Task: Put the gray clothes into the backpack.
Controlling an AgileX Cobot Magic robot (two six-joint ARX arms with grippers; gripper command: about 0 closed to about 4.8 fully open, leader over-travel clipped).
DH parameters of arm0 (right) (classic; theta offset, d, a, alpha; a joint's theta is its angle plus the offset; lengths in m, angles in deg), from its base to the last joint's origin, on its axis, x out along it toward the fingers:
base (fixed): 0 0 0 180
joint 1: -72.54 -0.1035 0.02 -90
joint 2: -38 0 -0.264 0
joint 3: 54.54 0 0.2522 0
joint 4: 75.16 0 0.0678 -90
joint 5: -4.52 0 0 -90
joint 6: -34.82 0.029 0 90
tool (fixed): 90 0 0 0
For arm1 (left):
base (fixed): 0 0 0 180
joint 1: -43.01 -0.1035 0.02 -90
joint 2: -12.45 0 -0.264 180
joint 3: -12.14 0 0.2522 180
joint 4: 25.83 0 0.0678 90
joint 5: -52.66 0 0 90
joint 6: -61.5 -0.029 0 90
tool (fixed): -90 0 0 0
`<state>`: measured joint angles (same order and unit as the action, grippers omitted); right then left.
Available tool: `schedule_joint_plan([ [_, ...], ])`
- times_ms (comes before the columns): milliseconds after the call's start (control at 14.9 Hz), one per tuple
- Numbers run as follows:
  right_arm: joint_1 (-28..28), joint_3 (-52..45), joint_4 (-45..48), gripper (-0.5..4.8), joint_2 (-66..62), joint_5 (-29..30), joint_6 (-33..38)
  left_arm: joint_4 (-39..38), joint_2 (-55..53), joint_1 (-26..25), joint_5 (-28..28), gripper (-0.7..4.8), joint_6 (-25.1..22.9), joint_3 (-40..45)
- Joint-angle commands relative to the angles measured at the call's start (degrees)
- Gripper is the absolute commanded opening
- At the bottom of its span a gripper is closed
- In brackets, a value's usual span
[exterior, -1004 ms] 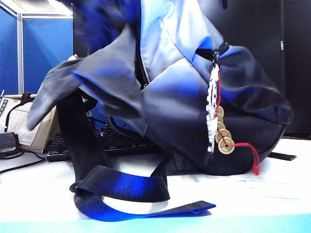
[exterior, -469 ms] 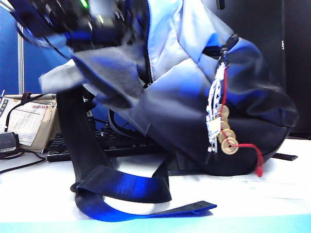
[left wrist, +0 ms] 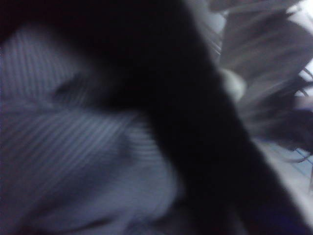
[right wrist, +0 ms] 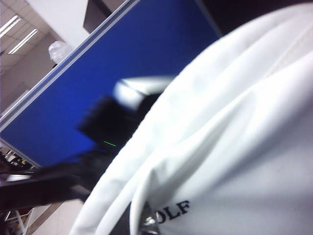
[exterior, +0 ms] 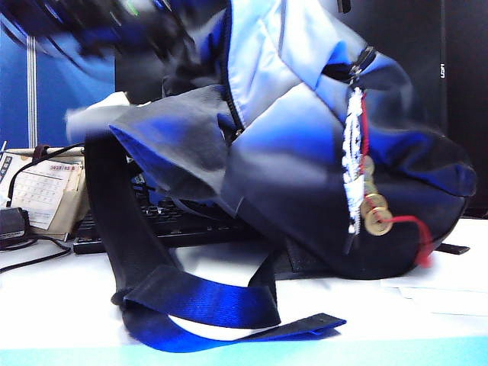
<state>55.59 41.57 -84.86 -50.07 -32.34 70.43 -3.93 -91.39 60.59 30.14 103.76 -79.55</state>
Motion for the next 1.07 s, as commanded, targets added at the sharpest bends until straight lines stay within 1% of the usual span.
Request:
schedule_joint_plan([
  [67, -0.24, 0.87, 4.09, -0.07, 0.87, -1.20, -0.94, 1.66, 6.27, -4.07, 4.48, 4.71, 2.43, -0.44],
  [134, -0.24, 0.87, 3.48, -0.07, 0.87, -2.05, -1.27, 1.68, 7.76, -5.95, 5.90, 4.71, 3.74, -0.44],
  [335, -0.24, 0.87, 3.50, -0.07, 0.87, -2.23, -1.38, 1.66, 10.27, -11.13, 7.85, 4.71, 6.45, -0.44],
  [402, -0.24, 0.87, 3.52, -0.07, 0.87, -2.25, -1.38, 1.64, 10.60, -12.33, 10.12, 4.65, 7.63, -0.44],
  [469, -0.24, 0.87, 3.54, -0.07, 0.87, -2.27, -1.38, 1.66, 10.67, -13.42, 14.58, 4.48, 9.18, -0.44],
  [536, -0.24, 0.87, 3.54, -0.07, 0.87, -2.73, -1.38, 1.29, 10.64, -13.97, 18.08, 4.26, 9.42, -0.44],
  [603, -0.24, 0.87, 3.43, -0.07, 0.87, -4.13, -1.38, -0.37, 10.73, -14.73, 20.85, 4.20, 9.46, -0.42],
  [670, -0.26, 0.87, 3.50, -0.07, 0.50, -5.11, -1.38, -0.22, 11.10, -15.89, 20.68, 3.93, 9.92, -0.42],
  [736, -0.50, 0.87, 3.58, -0.07, -0.20, -5.25, -1.33, 0.13, 11.89, -16.76, 19.56, 3.78, 10.80, -0.42],
  [870, -1.92, 0.87, 4.02, -0.07, -2.03, -5.27, -1.25, 0.31, 13.62, -18.64, 18.25, 3.70, 11.19, -0.42],
  [937, -4.66, 0.87, 5.44, -0.07, -3.39, -5.44, -1.68, 0.13, 14.67, -19.30, 17.49, 3.70, 11.50, -0.42],
  [1004, -5.66, 0.87, 7.69, 0.05, -4.74, -5.49, -1.68, 0.26, 15.89, -20.09, 16.87, 3.70, 12.24, -0.44],
  [1071, -7.45, 0.87, 10.10, 2.03, -7.28, -6.84, -1.51, 0.24, 17.46, -20.61, 16.09, 3.70, 12.24, -0.42],
])
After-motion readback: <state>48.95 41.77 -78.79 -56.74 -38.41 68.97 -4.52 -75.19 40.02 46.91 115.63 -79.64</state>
